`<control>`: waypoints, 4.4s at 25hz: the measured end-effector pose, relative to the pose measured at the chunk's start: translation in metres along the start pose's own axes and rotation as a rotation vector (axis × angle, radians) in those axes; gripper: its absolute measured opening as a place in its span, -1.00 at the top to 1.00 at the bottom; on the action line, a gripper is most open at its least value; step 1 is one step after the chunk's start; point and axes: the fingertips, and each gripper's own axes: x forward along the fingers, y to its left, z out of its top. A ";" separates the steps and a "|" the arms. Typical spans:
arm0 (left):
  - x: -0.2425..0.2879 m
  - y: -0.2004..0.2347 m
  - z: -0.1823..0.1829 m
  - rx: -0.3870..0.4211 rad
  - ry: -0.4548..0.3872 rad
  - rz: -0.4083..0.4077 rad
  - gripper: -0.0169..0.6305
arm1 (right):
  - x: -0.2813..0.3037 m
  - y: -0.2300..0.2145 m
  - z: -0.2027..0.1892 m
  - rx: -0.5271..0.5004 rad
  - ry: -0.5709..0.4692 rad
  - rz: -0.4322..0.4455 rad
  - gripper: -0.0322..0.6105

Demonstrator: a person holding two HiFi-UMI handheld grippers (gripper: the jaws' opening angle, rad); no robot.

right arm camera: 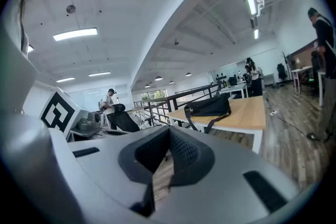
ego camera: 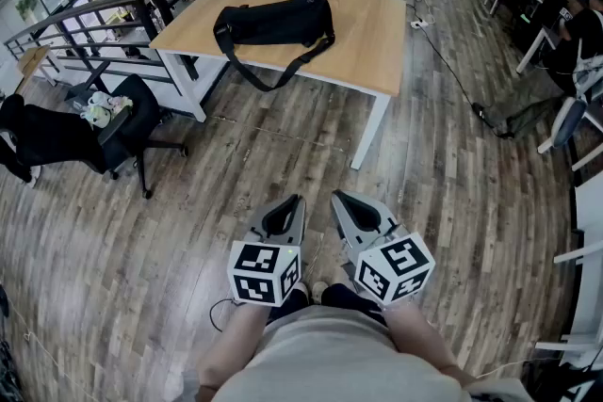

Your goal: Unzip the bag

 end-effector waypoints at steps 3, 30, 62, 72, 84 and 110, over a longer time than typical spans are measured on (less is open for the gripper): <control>0.004 0.004 -0.002 0.000 0.005 0.010 0.83 | 0.001 -0.006 -0.004 0.001 0.010 -0.007 0.89; 0.038 -0.002 -0.027 -0.011 0.020 0.067 0.80 | -0.012 -0.065 -0.020 -0.011 0.046 -0.025 0.65; 0.247 0.212 0.107 0.044 0.016 -0.075 0.57 | 0.276 -0.163 0.071 -0.020 0.025 -0.145 0.52; 0.272 0.241 0.107 -0.003 0.041 -0.089 0.58 | 0.309 -0.179 0.064 0.005 0.103 -0.157 0.52; 0.362 0.273 0.140 0.013 0.022 -0.056 0.65 | 0.394 -0.255 0.095 0.024 0.059 -0.085 0.52; 0.583 0.315 0.219 0.075 0.068 0.039 0.71 | 0.532 -0.460 0.154 0.090 0.082 -0.022 0.53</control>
